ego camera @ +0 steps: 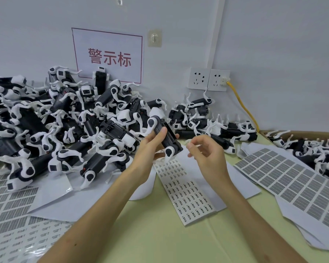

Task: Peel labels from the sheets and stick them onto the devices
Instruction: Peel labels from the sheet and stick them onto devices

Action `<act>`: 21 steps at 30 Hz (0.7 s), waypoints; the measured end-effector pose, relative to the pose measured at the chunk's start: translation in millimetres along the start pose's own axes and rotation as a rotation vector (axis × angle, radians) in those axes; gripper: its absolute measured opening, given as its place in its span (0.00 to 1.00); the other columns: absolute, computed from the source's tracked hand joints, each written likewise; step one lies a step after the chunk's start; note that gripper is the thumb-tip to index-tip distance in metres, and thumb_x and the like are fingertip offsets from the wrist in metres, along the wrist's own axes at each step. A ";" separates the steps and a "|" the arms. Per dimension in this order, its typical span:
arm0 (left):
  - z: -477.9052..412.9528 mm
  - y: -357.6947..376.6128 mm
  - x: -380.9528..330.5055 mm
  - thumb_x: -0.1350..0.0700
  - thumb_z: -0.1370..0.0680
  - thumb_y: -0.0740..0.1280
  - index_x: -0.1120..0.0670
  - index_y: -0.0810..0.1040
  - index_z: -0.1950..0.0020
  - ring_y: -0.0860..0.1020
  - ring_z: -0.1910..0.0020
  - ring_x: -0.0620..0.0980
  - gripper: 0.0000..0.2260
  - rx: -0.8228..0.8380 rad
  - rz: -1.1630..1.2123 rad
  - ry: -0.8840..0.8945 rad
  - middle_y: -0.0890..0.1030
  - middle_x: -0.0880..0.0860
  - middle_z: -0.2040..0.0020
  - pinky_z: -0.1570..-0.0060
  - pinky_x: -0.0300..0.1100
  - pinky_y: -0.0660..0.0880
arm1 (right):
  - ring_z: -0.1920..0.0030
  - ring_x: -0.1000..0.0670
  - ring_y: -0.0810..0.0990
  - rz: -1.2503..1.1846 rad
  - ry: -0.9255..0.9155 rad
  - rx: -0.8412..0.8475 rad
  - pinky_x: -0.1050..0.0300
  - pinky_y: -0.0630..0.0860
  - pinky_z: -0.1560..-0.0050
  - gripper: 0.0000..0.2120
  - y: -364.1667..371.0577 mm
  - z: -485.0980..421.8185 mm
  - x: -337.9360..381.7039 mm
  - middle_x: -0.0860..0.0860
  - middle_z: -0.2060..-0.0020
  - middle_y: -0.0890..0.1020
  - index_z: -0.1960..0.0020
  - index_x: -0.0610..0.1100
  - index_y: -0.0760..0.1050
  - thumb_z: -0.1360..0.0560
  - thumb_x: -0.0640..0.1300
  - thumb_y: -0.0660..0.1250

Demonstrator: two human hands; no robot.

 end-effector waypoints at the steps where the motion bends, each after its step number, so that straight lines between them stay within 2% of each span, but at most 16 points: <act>1: -0.2 0.9 -0.2 0.44 0.17 0.66 0.56 0.80 0.32 0.81 0.35 0.59 0.20 0.006 0.017 0.007 0.86 0.55 0.39 0.40 0.48 0.75 | 0.55 0.51 0.85 -0.038 0.030 0.031 0.61 0.78 0.53 0.08 2.4 0.0 -1.0 0.55 0.54 0.84 0.47 0.48 0.77 0.23 0.47 0.74; 4: 1.0 4.6 1.4 0.49 0.16 0.66 0.59 0.79 0.33 0.81 0.36 0.60 0.17 0.033 0.075 0.023 0.85 0.58 0.38 0.42 0.46 0.78 | 0.46 0.55 0.84 -0.114 0.106 0.152 0.61 0.79 0.46 0.31 11.9 3.1 -6.6 0.55 0.43 0.82 0.34 0.53 0.70 0.32 0.60 0.76; 6: 2.4 7.4 2.4 0.50 0.16 0.66 0.60 0.79 0.33 0.82 0.36 0.61 0.17 0.058 0.101 0.030 0.85 0.59 0.38 0.39 0.48 0.78 | 0.43 0.56 0.83 -0.067 0.096 0.178 0.55 0.79 0.41 0.37 17.6 5.7 -8.0 0.55 0.40 0.79 0.30 0.55 0.67 0.35 0.62 0.76; 9: 4.2 11.9 2.9 0.47 0.18 0.65 0.59 0.78 0.31 0.82 0.35 0.58 0.20 0.089 0.159 0.015 0.84 0.58 0.37 0.38 0.49 0.78 | 0.41 0.55 0.82 -0.053 0.077 0.134 0.44 0.77 0.36 0.36 16.8 4.9 -8.1 0.56 0.40 0.80 0.30 0.57 0.66 0.34 0.60 0.77; 11: 4.7 14.9 2.6 0.42 0.19 0.63 0.57 0.78 0.30 0.82 0.36 0.56 0.25 0.126 0.192 -0.014 0.84 0.57 0.36 0.42 0.45 0.79 | 0.41 0.54 0.83 -0.072 0.064 0.113 0.44 0.77 0.36 0.36 15.1 4.1 -7.6 0.57 0.41 0.81 0.31 0.58 0.67 0.35 0.61 0.78; 13: 4.0 16.7 3.0 0.37 0.20 0.61 0.54 0.78 0.28 0.81 0.34 0.54 0.28 0.165 0.160 -0.039 0.83 0.55 0.34 0.43 0.44 0.77 | 0.43 0.53 0.84 -0.104 0.051 0.076 0.47 0.78 0.37 0.34 12.5 4.2 -6.1 0.60 0.44 0.81 0.33 0.60 0.68 0.36 0.62 0.77; 16: 1.3 16.1 4.5 0.34 0.20 0.59 0.49 0.78 0.27 0.80 0.33 0.50 0.29 0.199 0.068 -0.044 0.83 0.51 0.33 0.37 0.50 0.74 | 0.46 0.52 0.85 -0.158 0.035 -0.013 0.56 0.79 0.43 0.32 4.3 2.8 -3.1 0.63 0.46 0.81 0.35 0.60 0.70 0.35 0.61 0.77; 18: 0.5 14.9 6.0 0.35 0.18 0.59 0.47 0.79 0.29 0.81 0.33 0.49 0.25 0.207 0.013 -0.050 0.83 0.49 0.34 0.36 0.51 0.73 | 0.47 0.52 0.85 -0.193 0.034 -0.073 0.60 0.79 0.48 0.31 -2.8 0.5 -2.5 0.60 0.47 0.82 0.36 0.59 0.71 0.35 0.61 0.77; 21: -0.3 14.9 8.2 0.35 0.17 0.59 0.48 0.81 0.33 0.83 0.38 0.51 0.24 0.216 -0.053 -0.069 0.85 0.50 0.37 0.41 0.48 0.75 | 0.51 0.54 0.85 -0.244 0.044 -0.138 0.64 0.78 0.52 0.29 -9.1 -2.5 -3.2 0.54 0.47 0.82 0.36 0.55 0.71 0.33 0.56 0.78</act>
Point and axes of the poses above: each hand's wrist, its own z-axis away from the middle knuckle, its own y-axis out of the palm, x = y × z, the point moved 6 cm from there along -z, towards the middle knuckle
